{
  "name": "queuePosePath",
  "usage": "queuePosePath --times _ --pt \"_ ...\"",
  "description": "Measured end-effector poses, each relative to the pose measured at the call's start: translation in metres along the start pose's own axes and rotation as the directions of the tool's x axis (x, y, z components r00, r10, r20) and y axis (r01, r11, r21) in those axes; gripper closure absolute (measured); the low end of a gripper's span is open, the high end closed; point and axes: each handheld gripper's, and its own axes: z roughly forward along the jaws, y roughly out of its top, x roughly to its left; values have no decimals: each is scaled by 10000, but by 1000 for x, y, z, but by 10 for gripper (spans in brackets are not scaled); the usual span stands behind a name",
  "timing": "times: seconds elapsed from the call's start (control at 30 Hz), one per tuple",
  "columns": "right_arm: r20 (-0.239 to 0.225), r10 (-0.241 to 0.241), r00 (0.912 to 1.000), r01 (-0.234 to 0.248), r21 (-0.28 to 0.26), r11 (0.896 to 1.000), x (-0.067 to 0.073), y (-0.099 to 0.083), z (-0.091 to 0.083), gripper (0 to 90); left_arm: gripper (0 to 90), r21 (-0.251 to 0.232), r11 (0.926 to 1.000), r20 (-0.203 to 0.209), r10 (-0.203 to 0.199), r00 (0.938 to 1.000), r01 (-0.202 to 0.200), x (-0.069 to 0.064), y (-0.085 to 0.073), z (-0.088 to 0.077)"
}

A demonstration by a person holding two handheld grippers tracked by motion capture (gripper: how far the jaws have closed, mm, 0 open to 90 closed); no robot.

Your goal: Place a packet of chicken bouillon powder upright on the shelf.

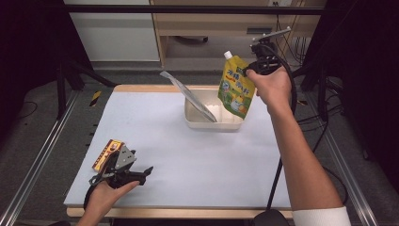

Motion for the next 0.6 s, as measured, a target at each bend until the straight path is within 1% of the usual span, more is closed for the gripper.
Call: queuePosePath --times 0.2,0.27,0.4,0.5,0.6 --pt "476 141 9988 -151 206 9997 0 2 13 900 130 13 10000 0 0 10000 0 -1 0 1" --pt "561 247 9981 -262 257 9993 0 3 20 900 130 63 10000 30 47 10000 -47 -1 0 1" --pt "832 412 9957 -452 471 9979 -1 5 35 900 131 43 10000 28 15 10000 -15 -1 -1 1" --pt "920 539 9943 -591 543 9968 -4 7 45 900 131 0 10000 0 12 10000 -12 0 -1 1" --pt "1038 677 9923 -740 576 9956 -6 9 52 900 130 -47 9999 60 -113 9999 113 -1 -1 1"
